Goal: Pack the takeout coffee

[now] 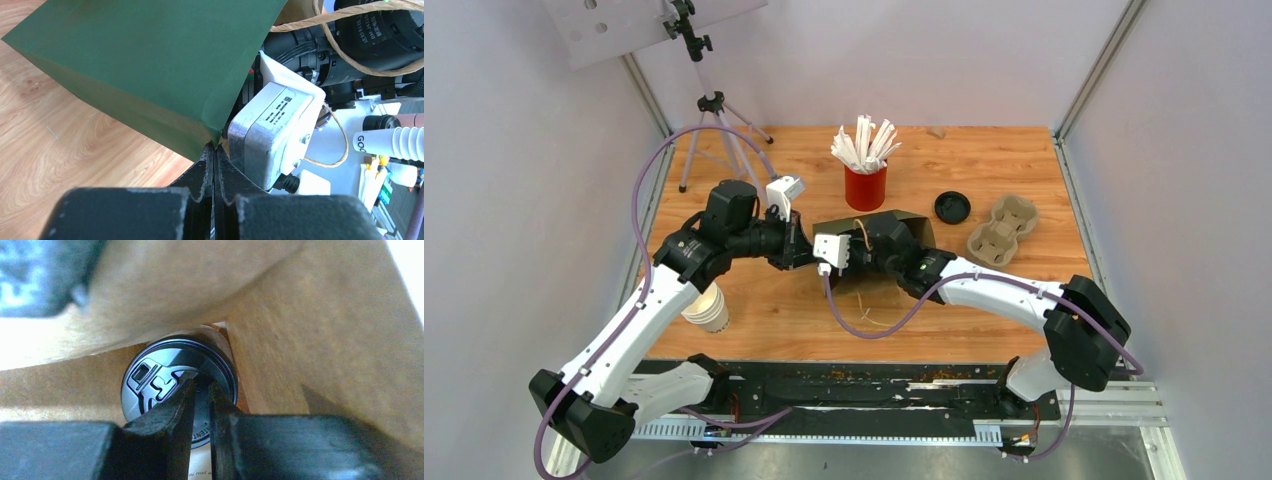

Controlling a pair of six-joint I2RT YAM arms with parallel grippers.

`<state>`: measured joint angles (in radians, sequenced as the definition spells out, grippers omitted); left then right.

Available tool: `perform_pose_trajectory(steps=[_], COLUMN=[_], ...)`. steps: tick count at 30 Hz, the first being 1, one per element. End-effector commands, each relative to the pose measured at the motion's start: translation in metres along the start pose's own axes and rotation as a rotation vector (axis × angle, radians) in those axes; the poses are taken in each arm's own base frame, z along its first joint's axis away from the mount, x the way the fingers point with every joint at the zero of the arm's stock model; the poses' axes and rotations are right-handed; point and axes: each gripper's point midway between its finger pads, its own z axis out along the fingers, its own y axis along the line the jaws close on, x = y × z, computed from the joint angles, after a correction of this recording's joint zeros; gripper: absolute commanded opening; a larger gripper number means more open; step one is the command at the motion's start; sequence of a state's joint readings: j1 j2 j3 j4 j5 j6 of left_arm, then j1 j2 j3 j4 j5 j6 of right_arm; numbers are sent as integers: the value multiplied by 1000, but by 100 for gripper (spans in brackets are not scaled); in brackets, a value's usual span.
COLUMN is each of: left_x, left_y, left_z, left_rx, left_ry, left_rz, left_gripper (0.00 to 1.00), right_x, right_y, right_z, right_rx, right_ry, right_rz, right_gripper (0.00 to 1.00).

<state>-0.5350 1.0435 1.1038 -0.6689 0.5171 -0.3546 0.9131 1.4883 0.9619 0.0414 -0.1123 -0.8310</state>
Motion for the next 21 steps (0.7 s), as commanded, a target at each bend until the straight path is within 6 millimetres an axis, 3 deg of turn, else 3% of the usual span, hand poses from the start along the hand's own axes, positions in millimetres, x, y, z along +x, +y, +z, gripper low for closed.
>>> perform_pose_trajectory(steps=[1, 21], left_x=[-9, -8], left_y=[-12, -12], left_z=[-4, -4], left_rx=[47, 44], left_ry=[-31, -32], left_rz=[20, 20], left_gripper=[0, 0], right_x=[3, 27], right_y=[-7, 13], right_z=[4, 4], right_rx=[46, 20], right_ry=[-4, 49], right_rz=[33, 59], right_gripper=[17, 16])
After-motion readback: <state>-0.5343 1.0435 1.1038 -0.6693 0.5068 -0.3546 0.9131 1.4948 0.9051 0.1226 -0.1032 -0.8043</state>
